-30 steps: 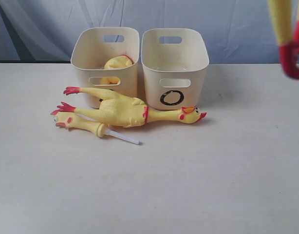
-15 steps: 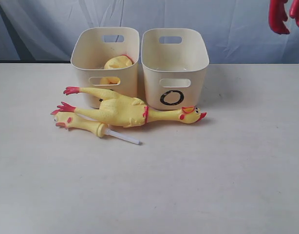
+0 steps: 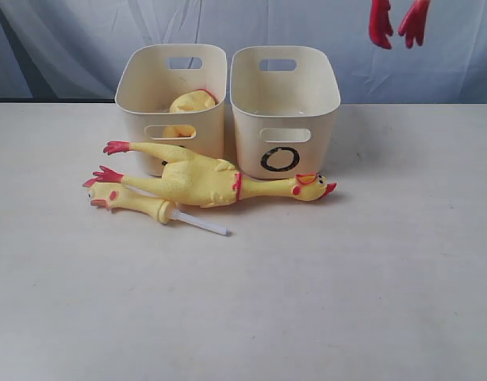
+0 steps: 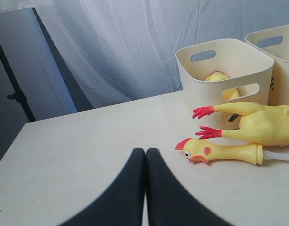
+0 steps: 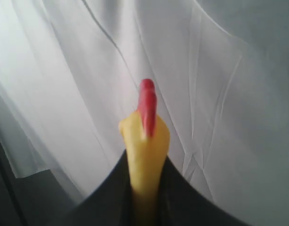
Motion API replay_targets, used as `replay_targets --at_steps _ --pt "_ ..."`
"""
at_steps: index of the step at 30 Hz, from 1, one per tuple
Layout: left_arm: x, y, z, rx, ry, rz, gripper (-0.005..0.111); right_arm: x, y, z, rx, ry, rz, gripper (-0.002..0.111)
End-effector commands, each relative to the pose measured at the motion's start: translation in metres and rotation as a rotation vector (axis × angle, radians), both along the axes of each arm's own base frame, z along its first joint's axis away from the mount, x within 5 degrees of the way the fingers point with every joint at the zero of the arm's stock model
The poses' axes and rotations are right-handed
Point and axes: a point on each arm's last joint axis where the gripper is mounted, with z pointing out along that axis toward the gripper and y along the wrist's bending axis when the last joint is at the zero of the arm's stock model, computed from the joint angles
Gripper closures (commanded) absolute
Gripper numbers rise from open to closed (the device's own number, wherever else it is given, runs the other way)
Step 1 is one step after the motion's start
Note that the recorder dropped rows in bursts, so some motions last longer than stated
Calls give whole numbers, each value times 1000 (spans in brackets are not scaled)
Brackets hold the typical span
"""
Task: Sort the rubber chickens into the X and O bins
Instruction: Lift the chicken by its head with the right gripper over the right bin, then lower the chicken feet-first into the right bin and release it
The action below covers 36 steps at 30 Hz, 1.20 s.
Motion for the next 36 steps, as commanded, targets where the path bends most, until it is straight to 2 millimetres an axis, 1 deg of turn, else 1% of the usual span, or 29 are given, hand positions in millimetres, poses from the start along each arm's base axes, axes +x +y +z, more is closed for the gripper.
replay_targets --at_steps 1,4,8,15,18,21,26,36 --pt "0 0 0 -4 -8 4 107 43 -10 -25 118 48 -1 109" --pt "0 0 0 -4 -8 4 107 65 -10 -39 174 41 -6 109" --pt "0 0 0 -5 -7 3 107 93 -8 -59 194 6 -26 109" --pt "0 0 0 -7 -11 1 107 134 -4 -102 196 40 -63 109" --pt "0 0 0 -8 -14 0 107 149 -3 -120 235 52 -74 109" --pt "0 0 0 -10 -15 -1 107 160 -3 -132 300 57 -82 109" --pt "0 -1 0 -10 -16 -6 107 174 3 -155 289 81 -91 109" --pt "0 -1 1 -12 -18 -7 107 191 34 -190 301 63 -96 109"
